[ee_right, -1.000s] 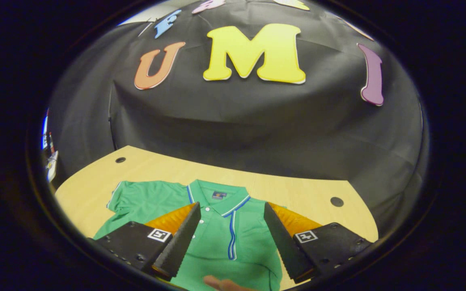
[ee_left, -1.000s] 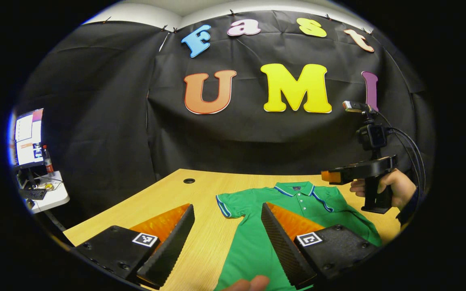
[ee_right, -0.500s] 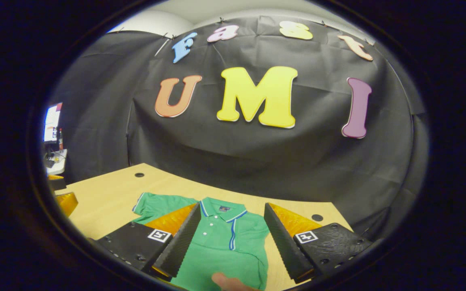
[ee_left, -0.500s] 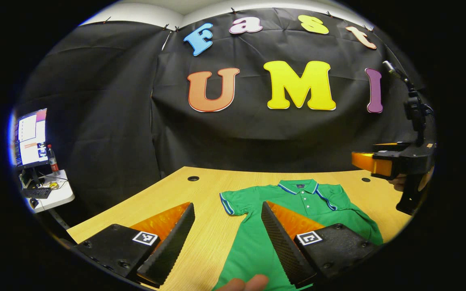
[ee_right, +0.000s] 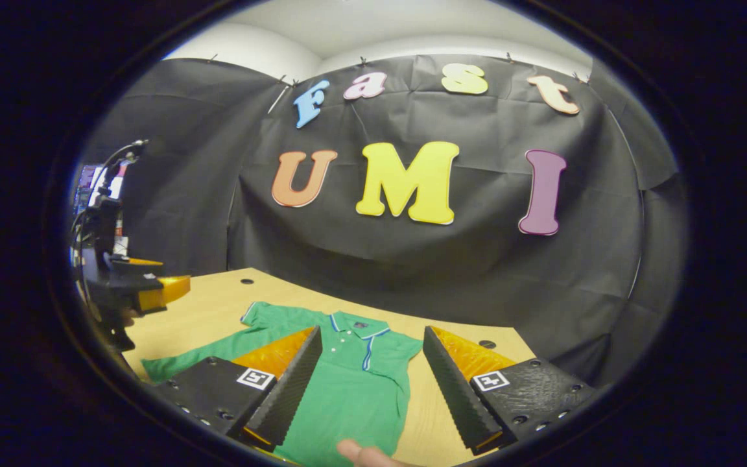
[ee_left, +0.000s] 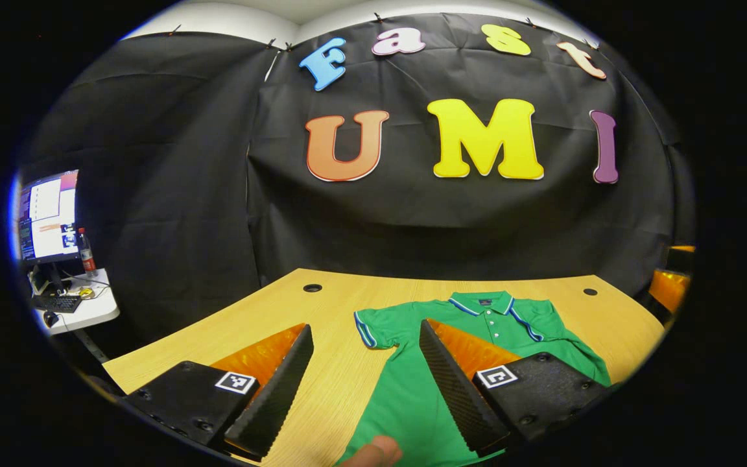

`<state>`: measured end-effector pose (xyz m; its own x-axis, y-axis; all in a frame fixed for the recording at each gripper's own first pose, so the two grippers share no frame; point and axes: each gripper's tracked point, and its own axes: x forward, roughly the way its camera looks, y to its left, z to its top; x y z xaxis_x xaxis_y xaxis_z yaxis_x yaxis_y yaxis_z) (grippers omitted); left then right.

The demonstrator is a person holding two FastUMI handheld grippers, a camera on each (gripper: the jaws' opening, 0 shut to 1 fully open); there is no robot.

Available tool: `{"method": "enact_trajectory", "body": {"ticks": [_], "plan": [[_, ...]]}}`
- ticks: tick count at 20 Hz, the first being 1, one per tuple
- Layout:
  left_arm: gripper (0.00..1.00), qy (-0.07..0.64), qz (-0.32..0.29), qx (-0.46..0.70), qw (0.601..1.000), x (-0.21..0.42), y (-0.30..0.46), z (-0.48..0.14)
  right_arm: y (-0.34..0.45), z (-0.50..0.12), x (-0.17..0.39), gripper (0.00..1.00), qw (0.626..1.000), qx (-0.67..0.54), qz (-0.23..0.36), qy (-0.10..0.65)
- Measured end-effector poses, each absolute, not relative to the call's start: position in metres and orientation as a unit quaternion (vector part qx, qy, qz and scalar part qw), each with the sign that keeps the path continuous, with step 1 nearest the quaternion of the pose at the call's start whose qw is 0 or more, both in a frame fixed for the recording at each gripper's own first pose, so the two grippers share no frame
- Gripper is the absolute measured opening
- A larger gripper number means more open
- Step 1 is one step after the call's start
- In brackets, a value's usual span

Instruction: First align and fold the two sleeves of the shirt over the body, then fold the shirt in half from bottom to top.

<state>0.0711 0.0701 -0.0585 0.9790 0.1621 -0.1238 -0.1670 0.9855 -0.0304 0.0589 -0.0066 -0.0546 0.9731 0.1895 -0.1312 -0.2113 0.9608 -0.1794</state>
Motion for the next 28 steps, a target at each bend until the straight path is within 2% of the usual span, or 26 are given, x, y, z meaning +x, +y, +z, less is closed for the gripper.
{"method": "enact_trajectory", "body": {"ticks": [5,10,15,20,22,24,25,27,28], "plan": [[1.00,0.085,0.093,-0.001,0.992,0.138,0.098,-0.081,-0.026,-0.066,0.046,0.95,0.990,-0.072,0.108,0.054],[1.00,0.187,0.093,-0.036,0.977,0.230,0.116,-0.150,-0.044,-0.089,0.068,0.95,0.992,-0.036,0.104,0.055],[1.00,0.228,0.111,-0.045,0.966,0.303,0.131,-0.190,-0.060,-0.117,0.094,0.95,0.993,-0.051,0.080,0.071],[1.00,0.283,0.119,-0.076,0.949,0.318,0.133,-0.230,-0.049,-0.120,0.098,0.96,0.991,-0.041,0.103,0.075],[1.00,0.281,0.123,-0.062,0.950,0.321,0.137,-0.233,-0.045,-0.116,0.096,0.95,0.991,-0.043,0.111,0.065],[0.94,0.285,0.118,-0.049,0.950,0.322,0.139,-0.232,-0.043,-0.116,0.095,0.95,0.990,-0.050,0.116,0.058],[0.68,0.288,0.107,-0.042,0.951,0.325,0.134,-0.233,-0.042,-0.116,0.094,0.95,0.990,-0.054,0.118,0.058],[0.53,0.294,0.088,-0.031,0.951,0.328,0.123,-0.233,-0.042,-0.121,0.094,0.95,0.990,-0.056,0.119,0.058],[0.29,0.296,0.082,-0.027,0.951,0.328,0.118,-0.232,-0.043,-0.126,0.094,0.95,0.989,-0.055,0.121,0.066]]}}
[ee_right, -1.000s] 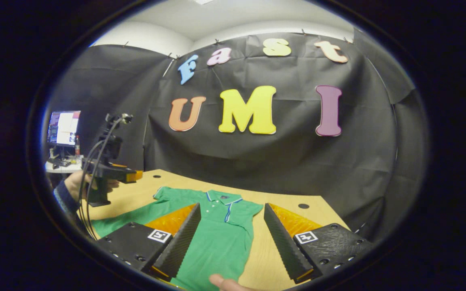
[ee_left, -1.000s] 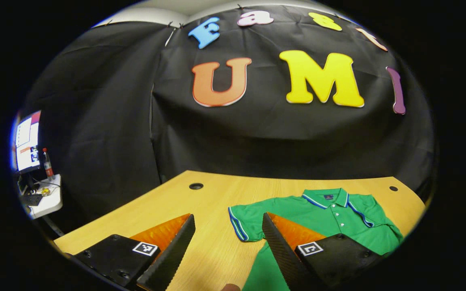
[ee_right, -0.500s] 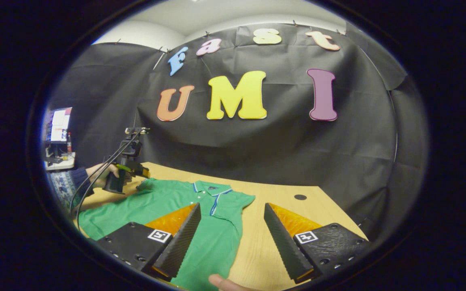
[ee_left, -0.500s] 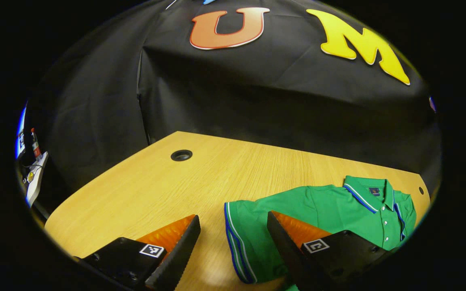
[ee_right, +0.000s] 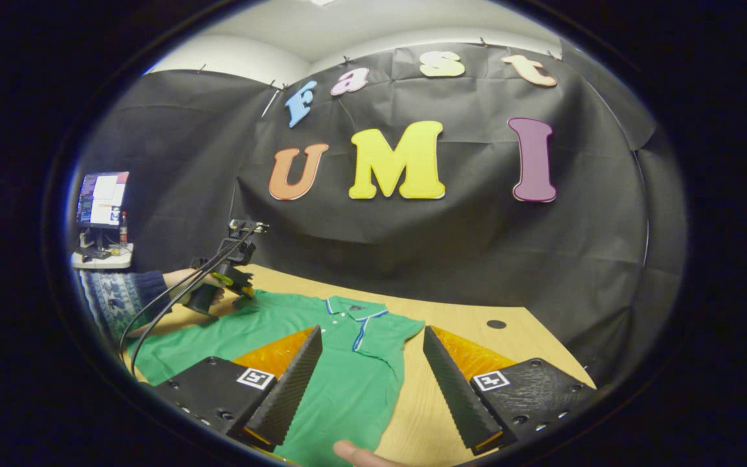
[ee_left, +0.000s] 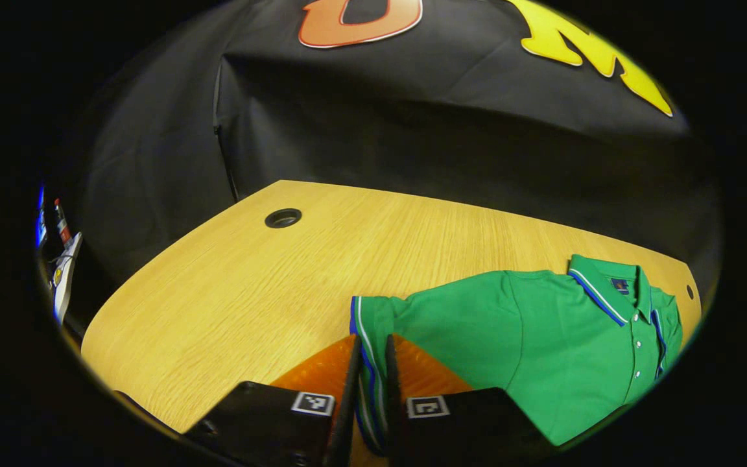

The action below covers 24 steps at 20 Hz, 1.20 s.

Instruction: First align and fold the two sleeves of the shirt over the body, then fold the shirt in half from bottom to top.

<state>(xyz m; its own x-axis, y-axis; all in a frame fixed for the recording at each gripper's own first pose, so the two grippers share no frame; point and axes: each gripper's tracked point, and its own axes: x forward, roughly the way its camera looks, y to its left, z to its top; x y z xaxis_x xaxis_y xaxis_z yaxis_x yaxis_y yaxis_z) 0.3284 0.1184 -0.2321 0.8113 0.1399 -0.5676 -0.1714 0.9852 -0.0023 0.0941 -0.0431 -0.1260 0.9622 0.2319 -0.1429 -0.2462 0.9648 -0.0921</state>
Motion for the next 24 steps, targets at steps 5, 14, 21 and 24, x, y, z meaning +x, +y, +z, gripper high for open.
{"method": "enact_trajectory", "body": {"ticks": [5,14,21,24], "plan": [[0.07,0.298,0.074,-0.005,0.952,0.330,0.097,-0.216,-0.038,-0.125,0.088,0.95,0.987,-0.016,0.142,0.079],[0.06,0.241,0.037,0.048,0.969,0.337,0.012,-0.156,-0.053,-0.120,0.092,0.95,0.992,-0.035,0.109,0.049],[1.00,0.244,-0.014,0.008,0.970,0.329,-0.059,-0.159,-0.064,-0.116,0.092,0.96,0.995,-0.024,0.093,0.038],[1.00,0.236,-0.010,0.000,0.972,0.311,-0.057,-0.142,-0.063,-0.114,0.092,0.94,0.995,-0.035,0.090,0.030]]}}
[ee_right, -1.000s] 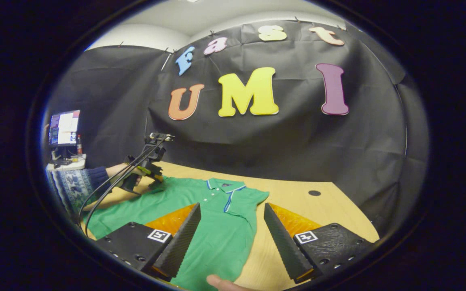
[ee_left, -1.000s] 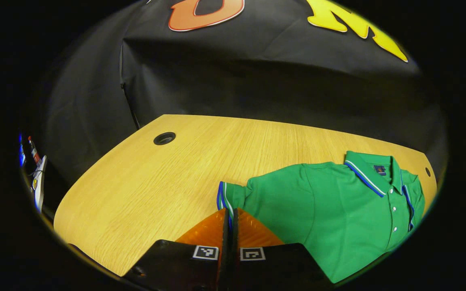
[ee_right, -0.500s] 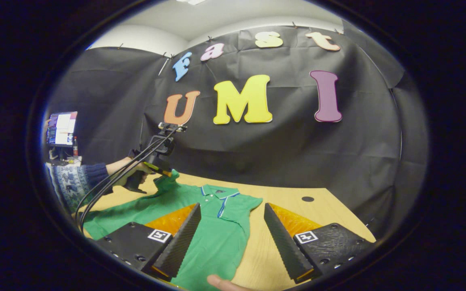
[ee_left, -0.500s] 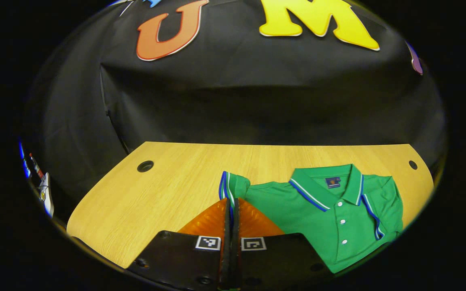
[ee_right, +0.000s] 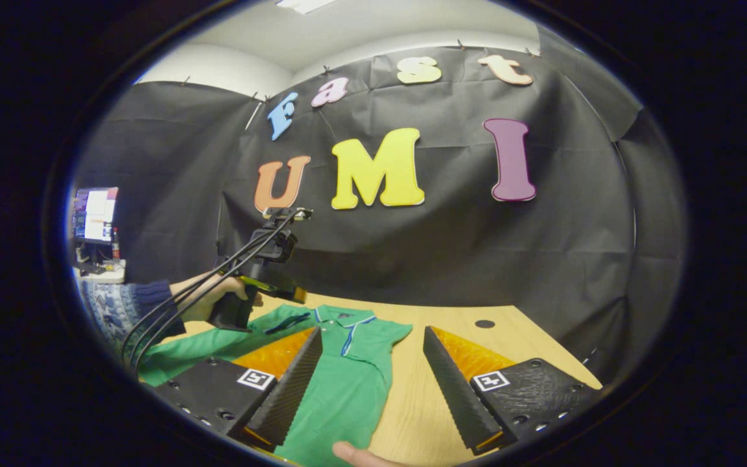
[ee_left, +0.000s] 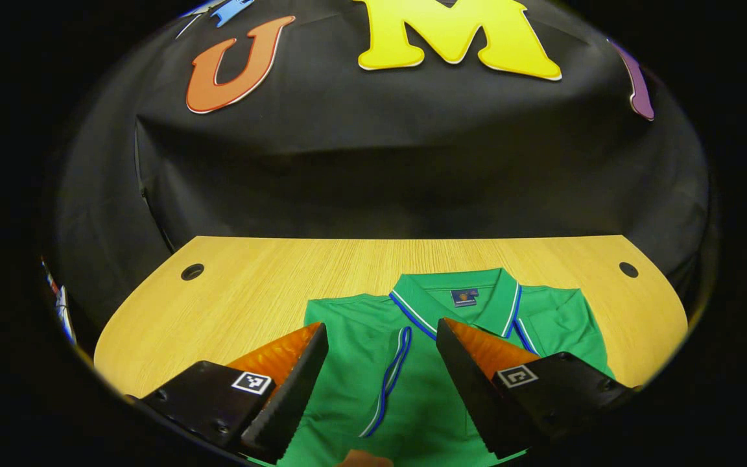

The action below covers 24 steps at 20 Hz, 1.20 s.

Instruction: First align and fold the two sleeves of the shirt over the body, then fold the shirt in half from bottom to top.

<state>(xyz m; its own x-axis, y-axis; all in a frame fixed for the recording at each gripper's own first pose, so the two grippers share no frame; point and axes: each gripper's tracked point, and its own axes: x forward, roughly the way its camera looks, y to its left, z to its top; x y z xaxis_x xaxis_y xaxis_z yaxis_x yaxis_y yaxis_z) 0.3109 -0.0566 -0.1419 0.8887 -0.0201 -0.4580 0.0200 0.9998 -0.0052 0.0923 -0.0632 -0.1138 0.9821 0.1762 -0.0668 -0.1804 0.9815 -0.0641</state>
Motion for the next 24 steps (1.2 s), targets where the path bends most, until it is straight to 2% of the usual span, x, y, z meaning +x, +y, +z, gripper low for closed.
{"method": "enact_trajectory", "body": {"ticks": [4,12,14,19,24], "plan": [[1.00,0.195,-0.008,0.000,0.981,0.276,-0.033,-0.107,-0.059,-0.108,0.087,0.95,0.995,-0.025,0.085,0.034],[1.00,0.134,0.001,-0.026,0.991,0.182,0.017,-0.049,-0.058,-0.058,0.054,0.95,0.998,-0.008,0.062,0.011],[1.00,0.119,0.016,-0.022,0.992,0.157,0.031,-0.045,-0.056,-0.053,0.045,0.95,0.998,-0.013,0.054,0.012],[1.00,0.100,0.005,-0.028,0.995,0.099,0.045,-0.046,-0.057,-0.035,0.020,0.94,0.999,0.022,0.048,0.010],[1.00,0.058,0.001,-0.042,0.997,0.053,0.059,-0.041,-0.087,-0.019,-0.005,0.94,0.999,-0.029,-0.007,-0.038]]}}
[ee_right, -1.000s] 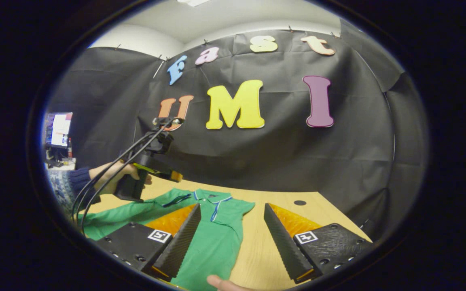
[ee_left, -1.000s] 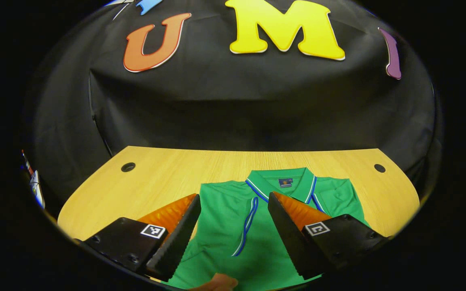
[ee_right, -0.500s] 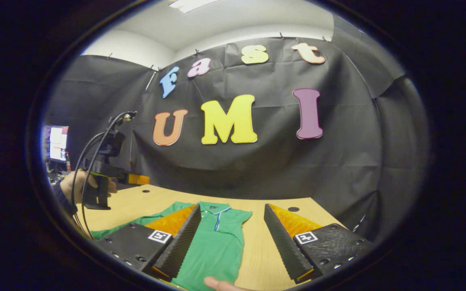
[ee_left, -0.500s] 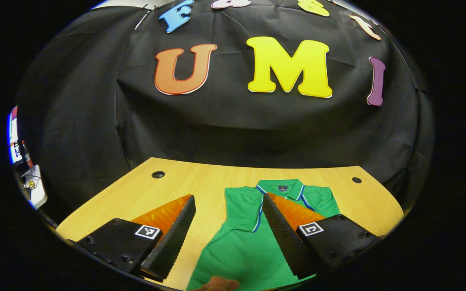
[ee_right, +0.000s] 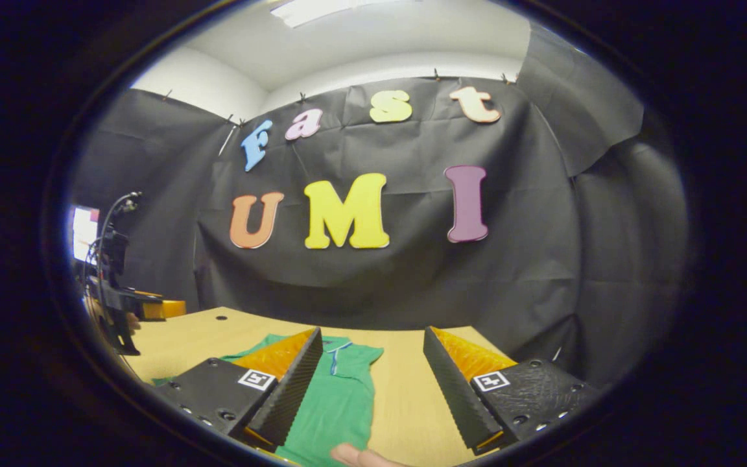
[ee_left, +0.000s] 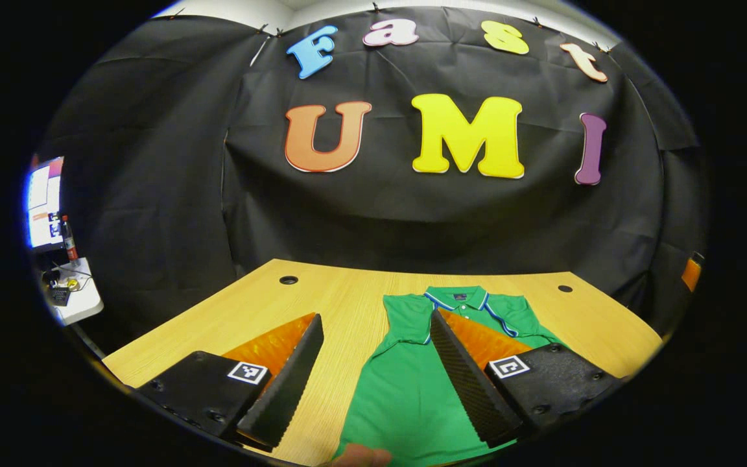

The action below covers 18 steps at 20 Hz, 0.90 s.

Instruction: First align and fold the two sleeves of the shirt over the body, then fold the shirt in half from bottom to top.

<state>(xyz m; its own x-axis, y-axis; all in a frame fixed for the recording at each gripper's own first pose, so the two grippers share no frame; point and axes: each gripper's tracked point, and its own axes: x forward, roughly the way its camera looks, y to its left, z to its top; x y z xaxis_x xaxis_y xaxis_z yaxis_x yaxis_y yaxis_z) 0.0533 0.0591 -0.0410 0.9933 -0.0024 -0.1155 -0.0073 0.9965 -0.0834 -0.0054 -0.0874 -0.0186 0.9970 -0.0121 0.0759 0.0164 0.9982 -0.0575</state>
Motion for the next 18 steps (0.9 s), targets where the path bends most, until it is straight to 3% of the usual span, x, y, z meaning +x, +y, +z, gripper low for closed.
{"method": "enact_trajectory", "body": {"ticks": [12,16,18], "plan": [[1.00,0.052,-0.015,-0.011,0.998,-0.020,0.050,-0.091,-0.071,-0.106,-0.041,0.95,0.996,-0.061,0.032,0.050],[1.00,0.104,-0.056,-0.028,0.993,-0.021,0.030,-0.148,-0.059,-0.176,-0.051,0.95,0.988,-0.070,0.060,0.122],[1.00,0.142,-0.047,-0.013,0.989,-0.026,0.040,-0.183,-0.066,-0.211,-0.057,0.95,0.982,-0.069,0.055,0.164]]}}
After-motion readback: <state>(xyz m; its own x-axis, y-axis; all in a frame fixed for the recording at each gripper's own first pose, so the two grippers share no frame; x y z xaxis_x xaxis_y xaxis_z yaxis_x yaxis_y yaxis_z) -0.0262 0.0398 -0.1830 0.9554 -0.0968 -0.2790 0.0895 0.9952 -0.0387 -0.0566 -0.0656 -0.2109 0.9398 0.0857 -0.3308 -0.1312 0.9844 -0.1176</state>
